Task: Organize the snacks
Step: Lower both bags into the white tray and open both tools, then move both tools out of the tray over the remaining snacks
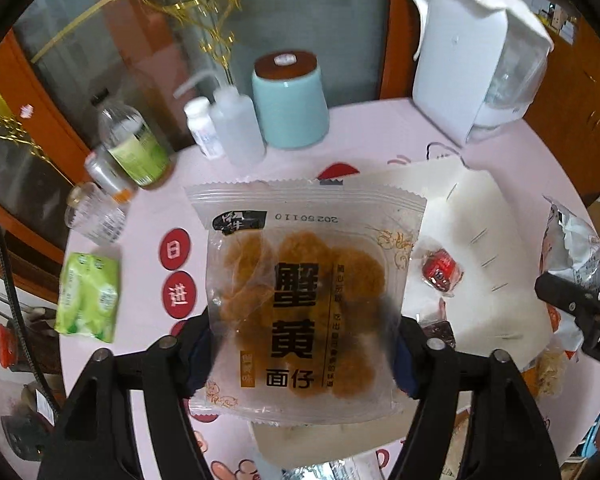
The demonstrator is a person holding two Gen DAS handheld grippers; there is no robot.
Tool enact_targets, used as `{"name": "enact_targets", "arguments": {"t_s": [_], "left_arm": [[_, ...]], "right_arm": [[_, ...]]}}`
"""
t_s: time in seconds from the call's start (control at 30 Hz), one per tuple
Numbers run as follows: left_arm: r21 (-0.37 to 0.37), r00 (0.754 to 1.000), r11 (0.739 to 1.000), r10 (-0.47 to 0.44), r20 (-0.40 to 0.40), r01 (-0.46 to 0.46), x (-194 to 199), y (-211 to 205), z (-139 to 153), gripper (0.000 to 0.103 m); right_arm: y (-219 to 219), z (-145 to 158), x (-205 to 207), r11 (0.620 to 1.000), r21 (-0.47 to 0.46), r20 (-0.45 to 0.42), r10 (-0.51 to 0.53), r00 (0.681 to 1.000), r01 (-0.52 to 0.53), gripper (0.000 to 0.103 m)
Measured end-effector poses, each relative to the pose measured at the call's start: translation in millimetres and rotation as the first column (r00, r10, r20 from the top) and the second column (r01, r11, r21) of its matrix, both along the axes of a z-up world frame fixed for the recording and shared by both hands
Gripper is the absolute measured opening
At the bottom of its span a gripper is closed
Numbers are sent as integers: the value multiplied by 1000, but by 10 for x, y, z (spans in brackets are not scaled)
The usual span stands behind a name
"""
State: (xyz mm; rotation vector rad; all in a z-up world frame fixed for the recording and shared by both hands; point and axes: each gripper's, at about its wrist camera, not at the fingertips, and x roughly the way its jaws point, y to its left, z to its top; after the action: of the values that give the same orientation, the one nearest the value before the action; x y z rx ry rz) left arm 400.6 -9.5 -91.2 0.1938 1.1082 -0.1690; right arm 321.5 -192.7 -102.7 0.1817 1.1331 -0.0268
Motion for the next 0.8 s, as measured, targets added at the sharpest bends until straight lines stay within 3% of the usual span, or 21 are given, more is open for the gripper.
{"name": "enact_targets", "arguments": {"t_s": [0.07, 0.13, 0.27, 0.4, 0.8], "left_arm": [[-24, 1000, 1000, -4, -27, 4, 30, 2, -95, 82], [-57, 997, 998, -8, -70, 4, 63, 17, -183, 83], [-58, 998, 998, -4, -59, 0, 59, 39, -231, 83], [-78, 1000, 997, -28, 12, 29, -25, 53, -51, 102], [-108, 991, 993, -37, 128, 51, -387, 126, 517, 103]], "right_arm": [[20, -70, 30, 1000, -13, 2, 2, 1000, -2, 71], [48, -84, 33, 1000, -25, 21, 8, 1000, -8, 92], [97, -74, 35, 999, -35, 60, 13, 998, -11, 94], [107, -96, 24, 1000, 1, 61, 4, 998, -4, 94], [285, 49, -257, 999, -34, 99, 45, 994, -42, 94]]}}
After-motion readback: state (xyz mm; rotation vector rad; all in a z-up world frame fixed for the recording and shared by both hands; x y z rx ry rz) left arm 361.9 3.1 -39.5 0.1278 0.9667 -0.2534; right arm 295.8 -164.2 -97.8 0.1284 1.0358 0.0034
